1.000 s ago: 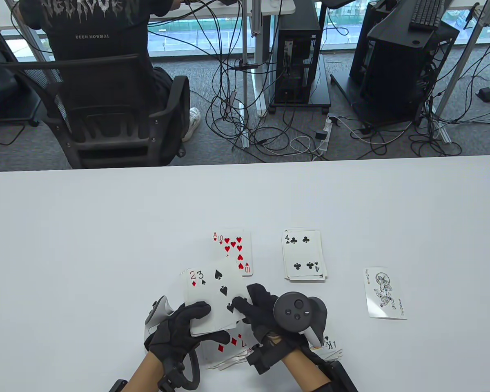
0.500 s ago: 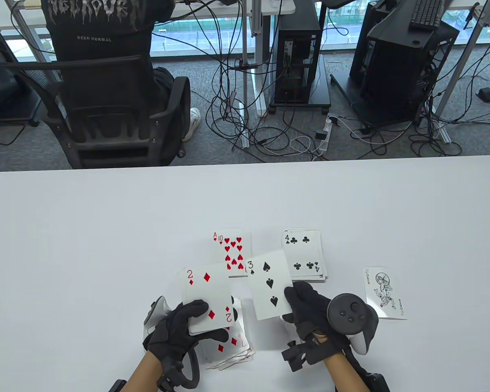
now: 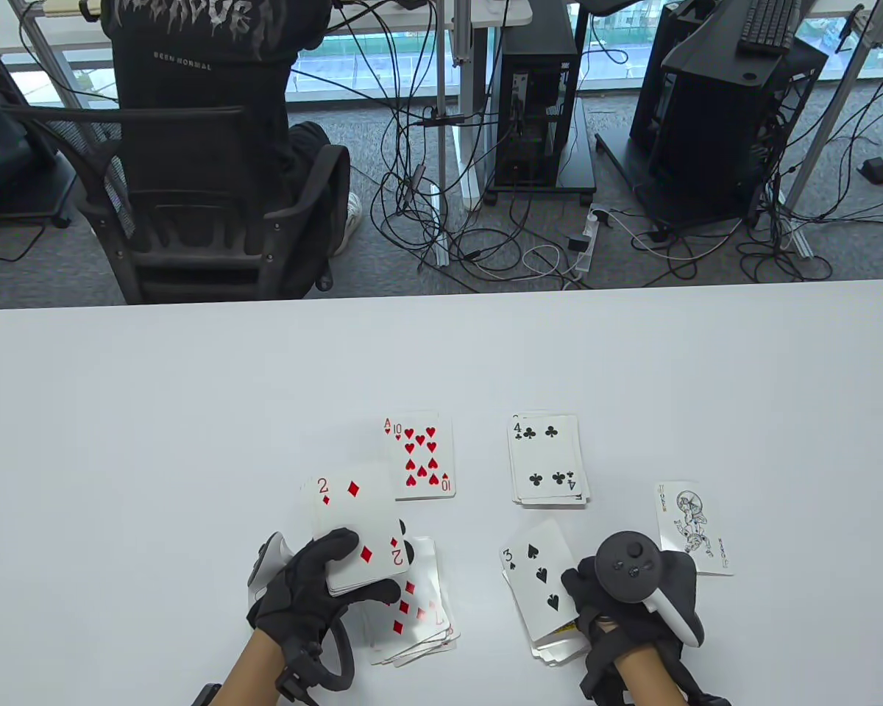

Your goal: Playing card suit sorting

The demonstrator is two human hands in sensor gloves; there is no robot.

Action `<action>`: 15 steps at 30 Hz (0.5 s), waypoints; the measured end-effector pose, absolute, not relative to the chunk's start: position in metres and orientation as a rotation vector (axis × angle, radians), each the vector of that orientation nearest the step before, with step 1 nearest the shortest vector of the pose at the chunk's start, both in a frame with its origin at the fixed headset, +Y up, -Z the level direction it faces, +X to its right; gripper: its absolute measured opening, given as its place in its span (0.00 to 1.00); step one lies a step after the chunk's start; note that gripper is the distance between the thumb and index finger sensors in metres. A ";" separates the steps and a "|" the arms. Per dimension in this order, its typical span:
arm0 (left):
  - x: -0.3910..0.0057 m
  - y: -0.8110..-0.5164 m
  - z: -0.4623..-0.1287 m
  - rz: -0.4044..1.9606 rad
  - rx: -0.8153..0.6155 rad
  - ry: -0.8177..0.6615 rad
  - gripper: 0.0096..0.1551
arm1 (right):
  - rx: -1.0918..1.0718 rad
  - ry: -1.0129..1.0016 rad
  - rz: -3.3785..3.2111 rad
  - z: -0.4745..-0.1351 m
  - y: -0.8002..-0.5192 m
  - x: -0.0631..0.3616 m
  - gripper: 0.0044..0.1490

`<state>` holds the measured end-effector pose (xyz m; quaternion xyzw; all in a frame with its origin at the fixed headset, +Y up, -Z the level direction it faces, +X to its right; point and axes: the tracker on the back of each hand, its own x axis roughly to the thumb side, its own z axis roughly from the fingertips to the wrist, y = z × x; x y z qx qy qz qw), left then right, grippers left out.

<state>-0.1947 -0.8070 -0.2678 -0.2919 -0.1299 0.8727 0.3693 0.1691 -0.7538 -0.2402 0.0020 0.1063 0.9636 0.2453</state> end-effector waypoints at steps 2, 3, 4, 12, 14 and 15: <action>-0.195 -0.807 -0.268 2.241 -0.748 -0.331 0.29 | 0.001 0.290 2.734 -0.240 -0.756 0.166 0.28; -0.195 -0.806 -0.267 2.242 -0.748 -0.330 0.29 | 0.005 0.295 2.793 -0.240 -0.758 0.164 0.29; -0.195 -0.806 -0.267 2.242 -0.748 -0.330 0.29 | 0.009 0.297 2.826 -0.240 -0.759 0.163 0.29; -0.195 -0.806 -0.267 2.244 -0.749 -0.331 0.29 | -0.009 0.369 3.034 -0.238 -0.767 0.153 0.32; -0.195 -0.806 -0.267 2.244 -0.749 -0.331 0.29 | -0.039 0.423 3.084 -0.238 -0.768 0.152 0.34; -0.195 -0.806 -0.267 2.244 -0.749 -0.331 0.29 | -0.054 0.445 3.097 -0.238 -0.769 0.151 0.35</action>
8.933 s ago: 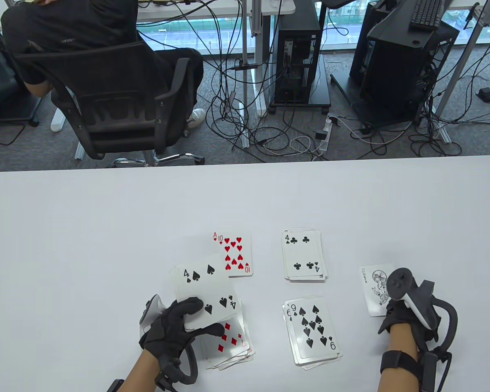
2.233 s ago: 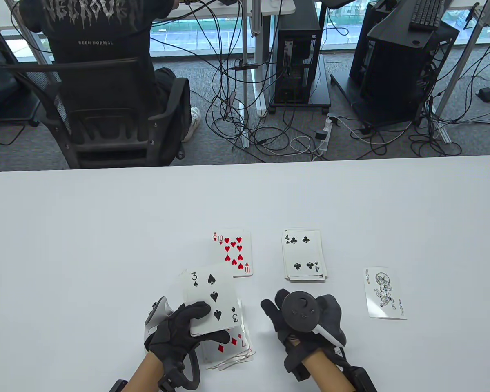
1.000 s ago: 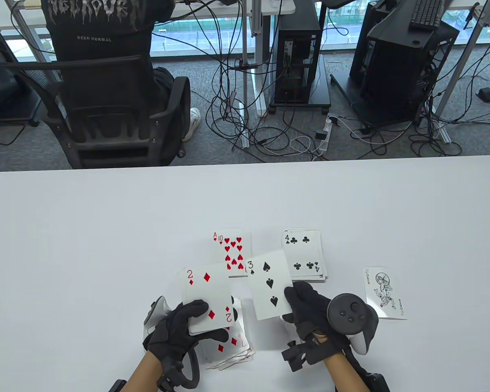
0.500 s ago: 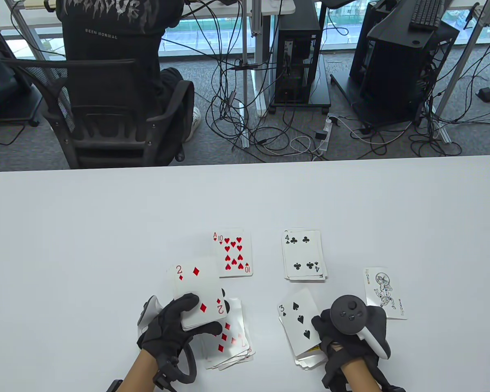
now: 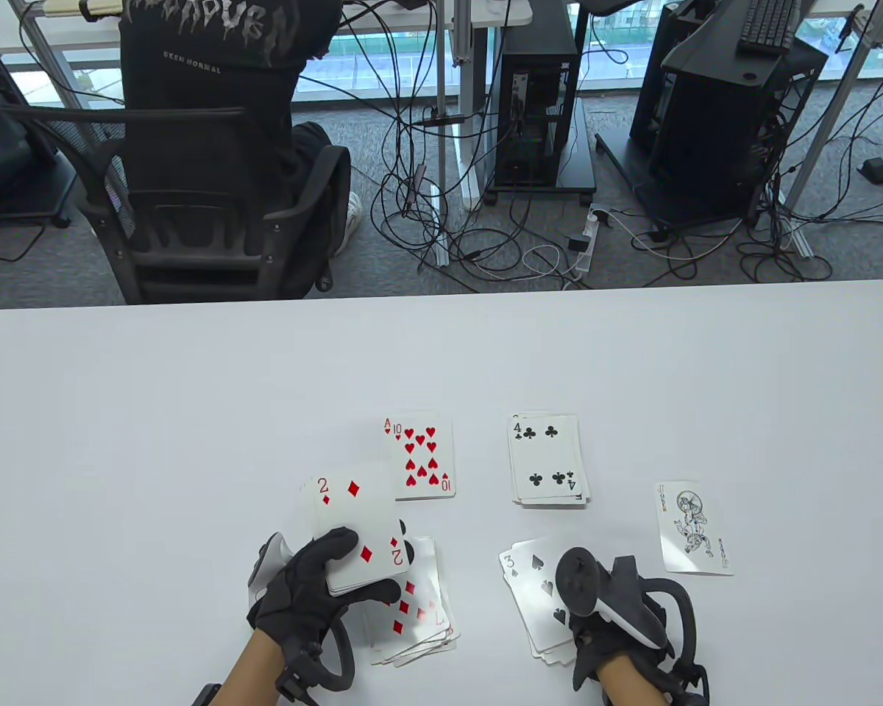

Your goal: Playing card suit sorting

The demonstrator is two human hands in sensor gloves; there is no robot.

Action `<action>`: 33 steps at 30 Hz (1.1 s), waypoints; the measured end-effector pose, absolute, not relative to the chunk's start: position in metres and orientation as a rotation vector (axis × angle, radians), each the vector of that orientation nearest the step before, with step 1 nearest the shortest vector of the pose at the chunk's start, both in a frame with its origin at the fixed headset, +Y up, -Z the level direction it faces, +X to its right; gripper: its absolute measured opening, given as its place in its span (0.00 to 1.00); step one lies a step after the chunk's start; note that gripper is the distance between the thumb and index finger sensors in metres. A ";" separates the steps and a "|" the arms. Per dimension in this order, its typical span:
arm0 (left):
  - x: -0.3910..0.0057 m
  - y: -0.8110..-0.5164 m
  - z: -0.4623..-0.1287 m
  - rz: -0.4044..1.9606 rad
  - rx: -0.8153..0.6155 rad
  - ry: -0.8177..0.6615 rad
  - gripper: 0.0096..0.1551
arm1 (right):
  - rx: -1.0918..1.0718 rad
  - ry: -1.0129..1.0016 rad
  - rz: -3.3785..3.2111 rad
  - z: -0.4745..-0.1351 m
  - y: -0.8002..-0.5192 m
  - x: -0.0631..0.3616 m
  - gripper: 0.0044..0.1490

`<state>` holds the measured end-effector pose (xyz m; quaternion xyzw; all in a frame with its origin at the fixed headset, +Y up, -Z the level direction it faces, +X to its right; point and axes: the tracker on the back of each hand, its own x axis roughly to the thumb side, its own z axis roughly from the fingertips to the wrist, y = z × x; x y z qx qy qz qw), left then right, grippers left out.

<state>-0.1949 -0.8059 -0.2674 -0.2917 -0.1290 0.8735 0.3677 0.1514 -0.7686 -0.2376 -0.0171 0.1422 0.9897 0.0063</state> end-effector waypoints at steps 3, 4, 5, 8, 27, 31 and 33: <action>-0.195 -0.806 -0.267 2.244 -0.749 -0.331 0.29 | -0.082 0.481 3.115 -0.237 -0.769 0.151 0.36; -0.195 -0.806 -0.267 2.244 -0.749 -0.331 0.29 | -0.091 0.491 3.121 -0.237 -0.768 0.151 0.37; -0.195 -0.806 -0.267 2.244 -0.749 -0.331 0.29 | -0.099 0.516 3.132 -0.237 -0.767 0.150 0.38; -0.195 -0.806 -0.267 2.241 -0.755 -0.343 0.29 | -0.091 0.498 3.132 -0.236 -0.759 0.146 0.38; -0.190 -0.809 -0.267 2.190 -0.796 -0.365 0.29 | 0.525 -0.303 2.356 -0.238 -0.711 0.030 0.44; -0.183 -0.810 -0.264 2.149 -0.826 -0.377 0.29 | 0.546 -0.260 2.397 -0.231 -0.720 0.023 0.52; -0.180 -0.810 -0.263 2.154 -0.839 -0.385 0.29 | 0.574 -0.286 2.410 -0.228 -0.722 0.021 0.54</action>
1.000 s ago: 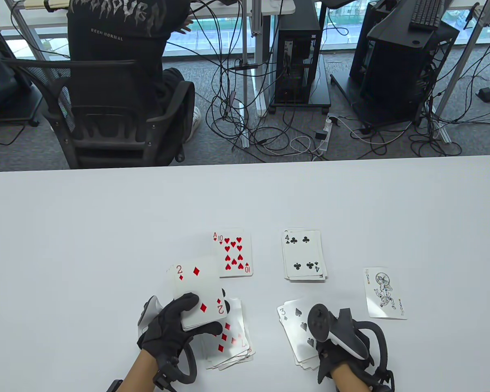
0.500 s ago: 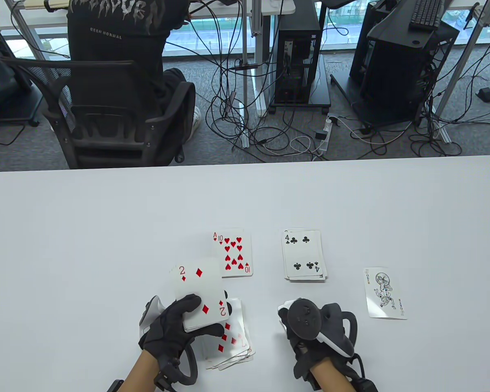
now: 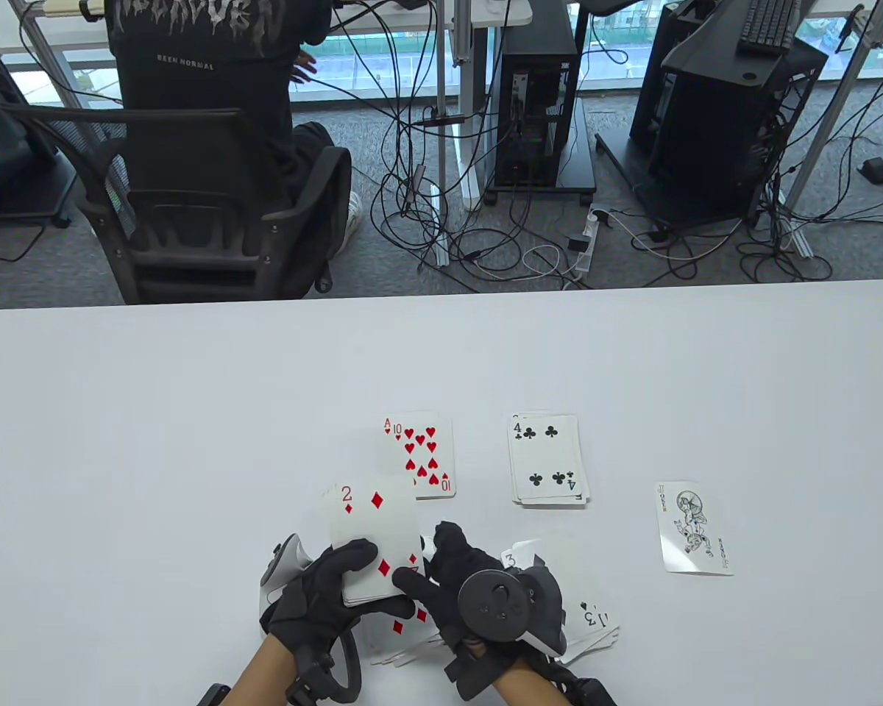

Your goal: Playing card suit sorting

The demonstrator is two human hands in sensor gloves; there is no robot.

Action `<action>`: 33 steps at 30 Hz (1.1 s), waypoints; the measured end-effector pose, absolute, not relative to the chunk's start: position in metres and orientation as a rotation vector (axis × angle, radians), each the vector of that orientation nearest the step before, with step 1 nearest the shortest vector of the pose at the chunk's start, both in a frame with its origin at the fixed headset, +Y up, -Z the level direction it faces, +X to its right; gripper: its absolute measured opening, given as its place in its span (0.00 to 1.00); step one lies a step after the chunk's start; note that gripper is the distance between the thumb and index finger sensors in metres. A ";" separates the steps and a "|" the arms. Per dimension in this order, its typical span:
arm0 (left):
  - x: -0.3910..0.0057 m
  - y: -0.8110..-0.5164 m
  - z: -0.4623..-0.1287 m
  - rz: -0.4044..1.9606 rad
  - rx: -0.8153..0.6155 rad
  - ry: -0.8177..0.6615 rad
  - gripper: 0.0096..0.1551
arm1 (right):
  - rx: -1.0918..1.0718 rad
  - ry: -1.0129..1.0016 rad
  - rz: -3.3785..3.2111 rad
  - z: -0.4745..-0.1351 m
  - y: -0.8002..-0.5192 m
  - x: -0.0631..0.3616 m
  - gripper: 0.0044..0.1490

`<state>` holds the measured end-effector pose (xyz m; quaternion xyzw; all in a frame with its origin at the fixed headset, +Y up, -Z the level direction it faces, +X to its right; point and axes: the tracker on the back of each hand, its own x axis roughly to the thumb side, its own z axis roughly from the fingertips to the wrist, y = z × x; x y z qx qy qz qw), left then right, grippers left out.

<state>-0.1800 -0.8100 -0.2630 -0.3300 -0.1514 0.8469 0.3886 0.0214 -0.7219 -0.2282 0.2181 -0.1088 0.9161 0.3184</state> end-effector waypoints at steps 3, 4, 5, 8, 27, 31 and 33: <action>-0.178 -0.809 -0.262 2.147 -0.844 -0.398 0.29 | 0.587 -0.321 2.443 -0.225 -0.720 0.020 0.55; -0.178 -0.809 -0.262 2.145 -0.844 -0.400 0.29 | 0.584 -0.325 2.437 -0.225 -0.720 0.020 0.54; -0.178 -0.809 -0.262 2.144 -0.846 -0.404 0.29 | 0.576 -0.332 2.421 -0.225 -0.721 0.021 0.52; -0.176 -0.810 -0.261 2.129 -0.860 -0.413 0.29 | 0.547 -0.318 2.361 -0.226 -0.724 0.025 0.47; -0.177 -0.809 -0.262 2.139 -0.867 -0.424 0.28 | 0.235 -0.292 2.084 -0.237 -0.736 0.068 0.24; -0.183 -0.807 -0.265 2.164 -0.821 -0.416 0.28 | 0.143 -0.315 1.998 -0.241 -0.739 0.084 0.24; -0.186 -0.806 -0.266 2.184 -0.799 -0.409 0.28 | 0.107 -0.313 1.952 -0.242 -0.740 0.089 0.24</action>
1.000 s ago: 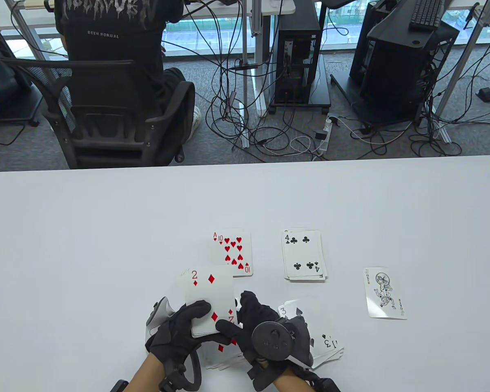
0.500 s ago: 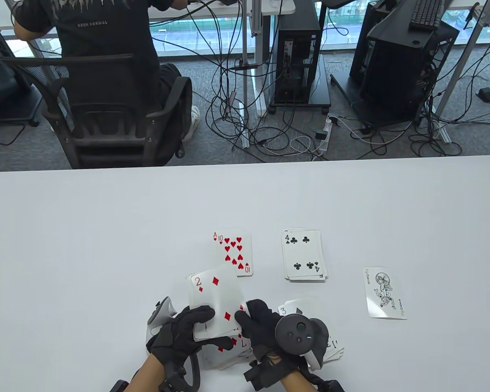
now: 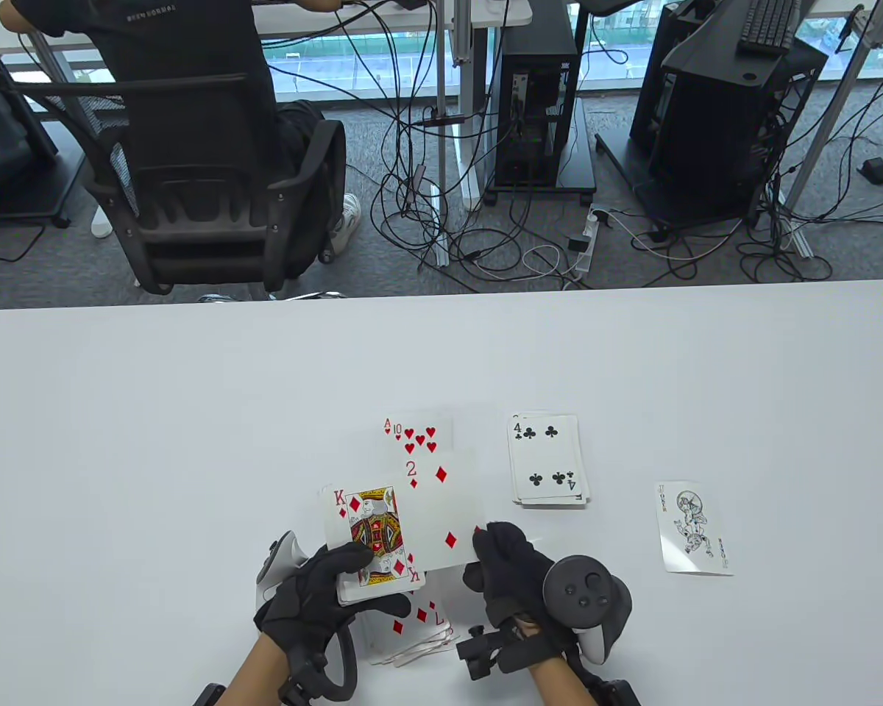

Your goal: Playing card suit sorting

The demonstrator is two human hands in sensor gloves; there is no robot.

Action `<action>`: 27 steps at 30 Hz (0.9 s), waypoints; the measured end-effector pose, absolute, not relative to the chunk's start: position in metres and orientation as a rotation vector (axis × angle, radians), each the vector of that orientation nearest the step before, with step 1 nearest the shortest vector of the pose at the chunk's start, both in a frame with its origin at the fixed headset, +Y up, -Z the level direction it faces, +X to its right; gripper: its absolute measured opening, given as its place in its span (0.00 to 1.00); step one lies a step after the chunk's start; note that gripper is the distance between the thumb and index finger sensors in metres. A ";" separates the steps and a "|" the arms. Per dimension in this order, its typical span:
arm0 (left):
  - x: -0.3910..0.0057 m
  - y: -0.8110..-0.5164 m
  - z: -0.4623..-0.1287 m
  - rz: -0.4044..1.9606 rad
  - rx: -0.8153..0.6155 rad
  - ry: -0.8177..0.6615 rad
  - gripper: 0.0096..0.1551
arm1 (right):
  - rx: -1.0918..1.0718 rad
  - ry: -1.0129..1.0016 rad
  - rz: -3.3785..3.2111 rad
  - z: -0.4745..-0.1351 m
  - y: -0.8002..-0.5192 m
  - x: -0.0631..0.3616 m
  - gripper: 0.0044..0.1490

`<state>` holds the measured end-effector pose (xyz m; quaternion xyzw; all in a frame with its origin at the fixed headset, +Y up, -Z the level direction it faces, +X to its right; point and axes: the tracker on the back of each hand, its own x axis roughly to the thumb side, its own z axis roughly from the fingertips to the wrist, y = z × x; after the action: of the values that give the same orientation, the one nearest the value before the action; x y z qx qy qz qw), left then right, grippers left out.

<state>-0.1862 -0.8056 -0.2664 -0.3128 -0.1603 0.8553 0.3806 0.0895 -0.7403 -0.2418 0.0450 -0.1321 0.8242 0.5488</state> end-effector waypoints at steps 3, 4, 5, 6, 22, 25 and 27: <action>-0.196 -0.804 -0.270 2.216 -0.741 -0.390 0.28 | 0.071 -0.283 1.908 -0.243 -0.744 0.094 0.24; -0.199 -0.803 -0.271 2.226 -0.722 -0.384 0.28 | 0.074 -0.269 1.911 -0.243 -0.745 0.093 0.24; -0.203 -0.802 -0.272 2.236 -0.697 -0.376 0.28 | 0.084 -0.220 1.928 -0.244 -0.748 0.090 0.24; -0.207 -0.801 -0.273 2.242 -0.675 -0.370 0.28 | 0.100 -0.160 1.949 -0.245 -0.750 0.087 0.24; -0.215 -0.799 -0.273 2.266 -0.642 -0.342 0.28 | 0.365 0.261 2.665 -0.233 -0.768 0.014 0.31; -0.215 -0.800 -0.273 2.265 -0.650 -0.345 0.28 | 0.398 0.288 2.765 -0.233 -0.770 0.008 0.31; -0.215 -0.800 -0.273 2.262 -0.658 -0.346 0.28 | 0.423 0.321 2.837 -0.232 -0.772 0.004 0.31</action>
<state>-0.2146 -0.8004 -0.2731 -0.2565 -0.1350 0.8821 0.3713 0.0043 -0.7722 -0.2324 0.1455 0.1102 0.9749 0.1275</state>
